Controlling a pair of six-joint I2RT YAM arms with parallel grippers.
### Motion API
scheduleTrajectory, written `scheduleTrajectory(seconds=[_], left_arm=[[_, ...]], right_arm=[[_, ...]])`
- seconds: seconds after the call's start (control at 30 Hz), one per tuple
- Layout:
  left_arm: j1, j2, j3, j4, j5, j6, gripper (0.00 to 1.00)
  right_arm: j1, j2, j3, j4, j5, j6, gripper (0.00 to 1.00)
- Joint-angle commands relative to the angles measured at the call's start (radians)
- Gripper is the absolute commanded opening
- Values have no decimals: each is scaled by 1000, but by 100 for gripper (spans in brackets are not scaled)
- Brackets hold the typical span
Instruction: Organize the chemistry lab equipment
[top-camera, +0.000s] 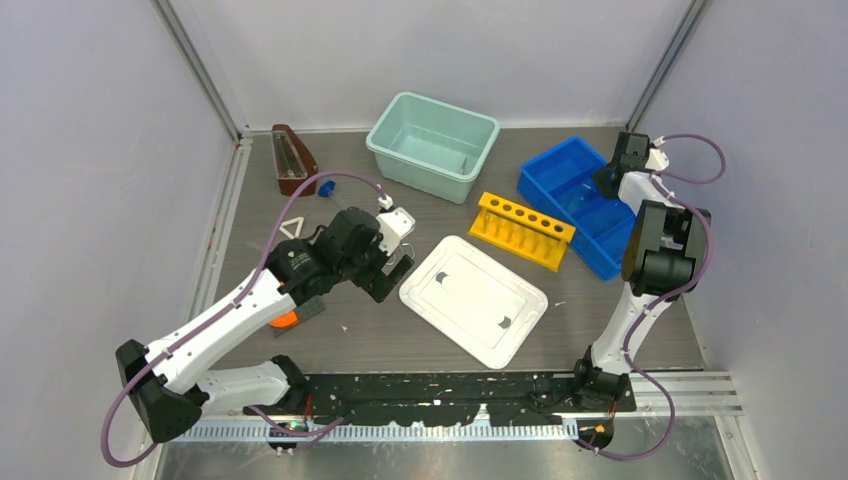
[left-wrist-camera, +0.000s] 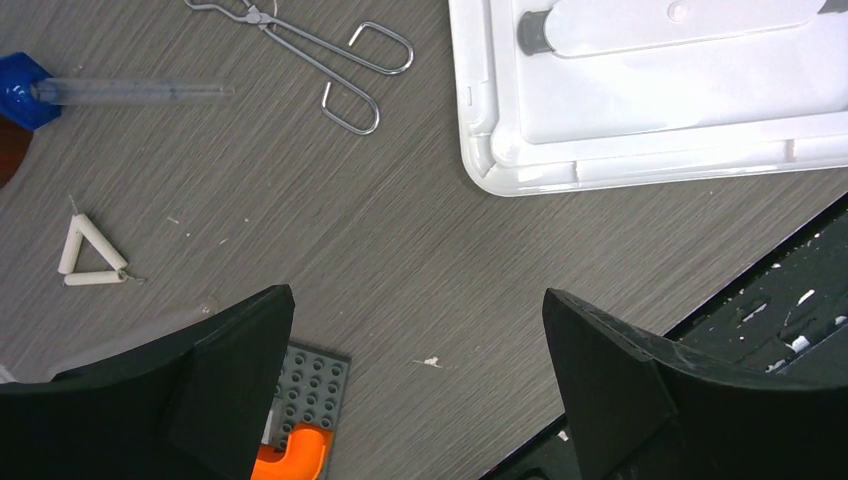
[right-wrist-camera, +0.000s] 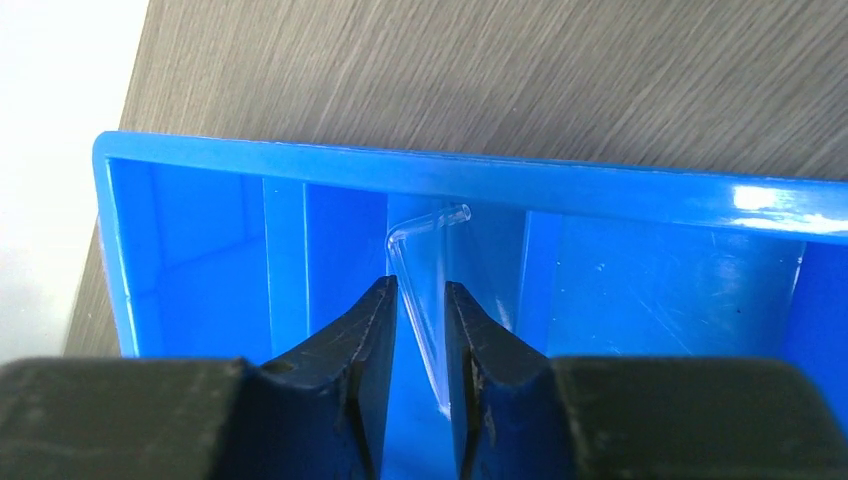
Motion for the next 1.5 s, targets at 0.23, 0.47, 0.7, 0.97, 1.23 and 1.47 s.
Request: scheduleTrajectory(seconds=[0.23, 0.47, 0.7, 0.97, 1.23, 1.47], left_arm=[[-4, -37, -21, 30, -137, -19, 100], [-3, -74, -71, 85, -281, -67, 100], [-3, -49, -75, 115, -425, -192, 100], [12, 29, -30, 90, -506, -420, 92], [155, 156, 59, 82, -385, -440, 83], [230, 274, 70, 283, -223, -462, 78]], right_arm=[[-2, -129, 127, -214, -2, -80, 43], [31, -333, 70, -334, -41, -124, 43], [139, -631, -121, -359, -171, -148, 42], [382, -857, -285, -352, -203, -134, 41], [478, -982, -365, -353, -230, -125, 40], [487, -1020, -361, -355, -257, -143, 40]])
